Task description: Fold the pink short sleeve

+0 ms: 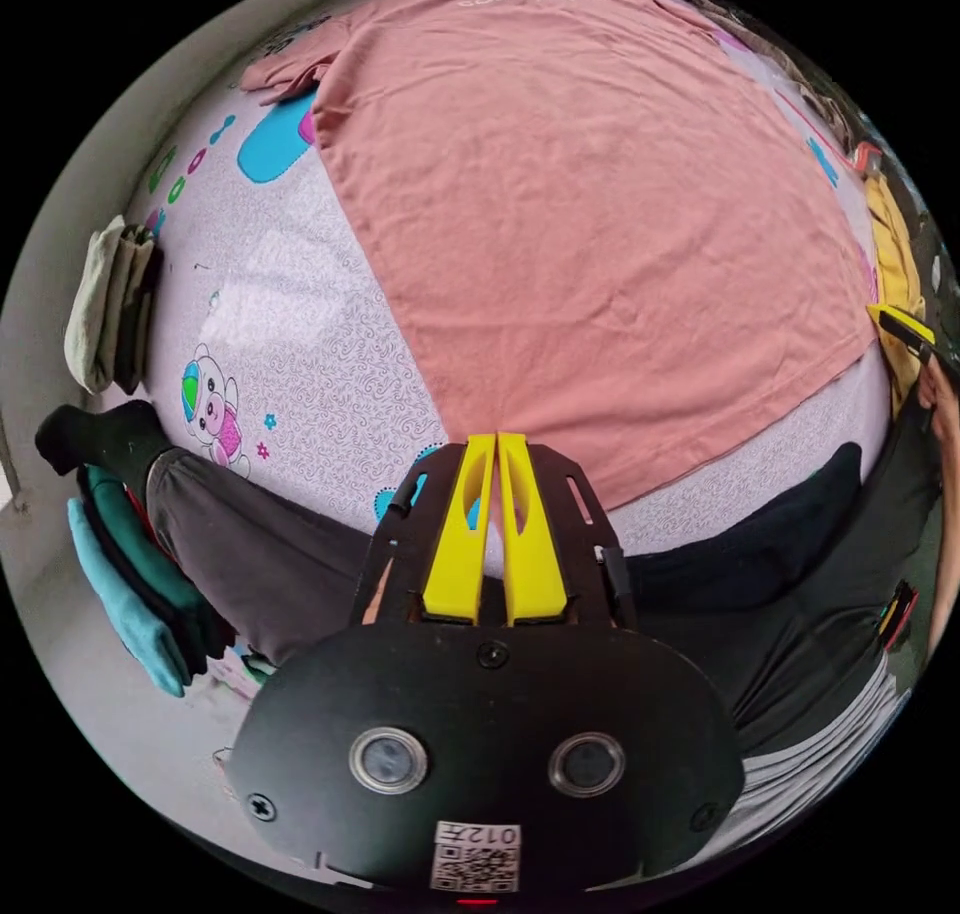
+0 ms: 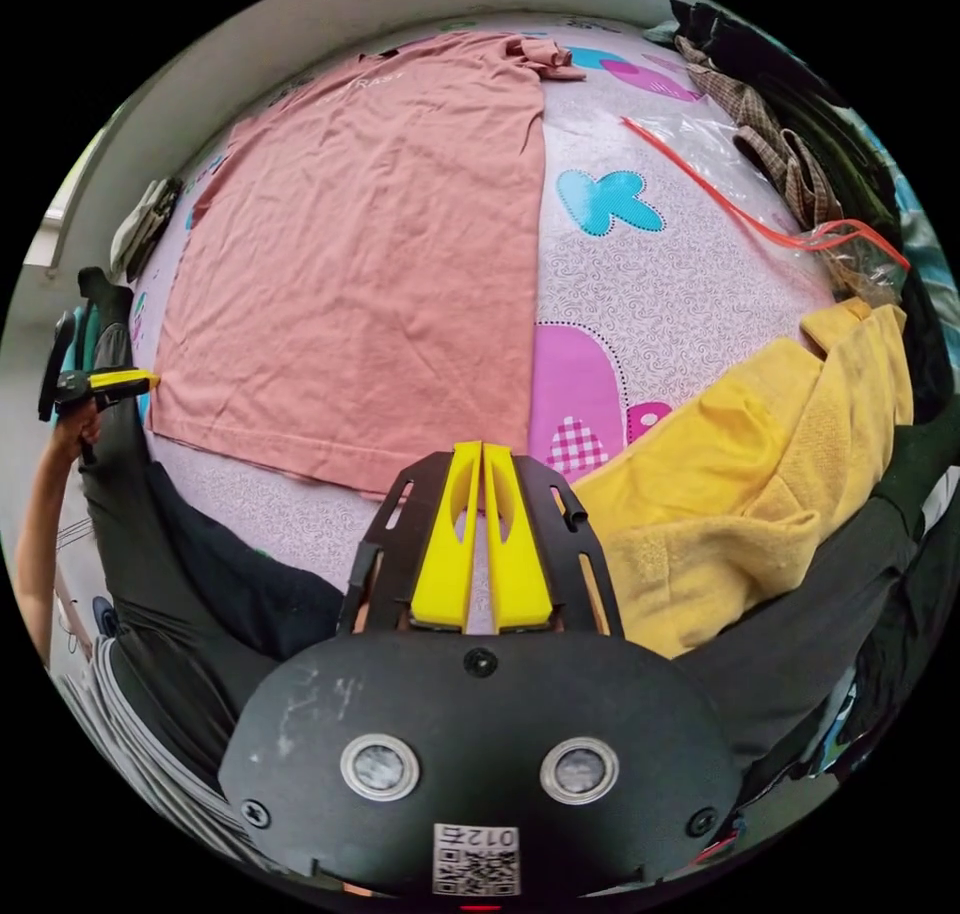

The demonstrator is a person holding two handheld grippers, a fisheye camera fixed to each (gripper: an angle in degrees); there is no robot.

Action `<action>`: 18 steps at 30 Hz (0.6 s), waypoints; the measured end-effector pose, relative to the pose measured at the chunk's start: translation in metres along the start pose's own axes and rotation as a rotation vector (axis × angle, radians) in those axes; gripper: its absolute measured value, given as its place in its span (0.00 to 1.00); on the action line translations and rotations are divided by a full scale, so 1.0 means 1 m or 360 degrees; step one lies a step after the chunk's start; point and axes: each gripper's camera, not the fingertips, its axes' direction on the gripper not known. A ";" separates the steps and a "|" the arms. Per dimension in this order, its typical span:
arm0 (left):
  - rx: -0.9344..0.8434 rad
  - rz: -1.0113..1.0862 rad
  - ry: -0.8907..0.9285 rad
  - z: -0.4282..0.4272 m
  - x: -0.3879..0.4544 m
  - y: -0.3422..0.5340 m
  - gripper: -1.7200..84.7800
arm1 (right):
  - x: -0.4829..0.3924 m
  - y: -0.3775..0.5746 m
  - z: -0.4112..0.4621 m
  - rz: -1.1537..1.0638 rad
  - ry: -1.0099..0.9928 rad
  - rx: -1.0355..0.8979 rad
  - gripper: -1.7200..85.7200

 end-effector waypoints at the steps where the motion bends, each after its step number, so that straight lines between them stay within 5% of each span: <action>1: -0.0015 0.0020 -0.0016 0.001 0.000 -0.004 0.02 | -0.001 -0.002 0.005 -0.0003 0.0008 -0.0018 0.01; 18: -0.0135 0.0118 -0.0193 0.021 -0.028 -0.062 0.02 | -0.004 0.005 0.070 -0.0148 -0.0095 -0.0185 0.01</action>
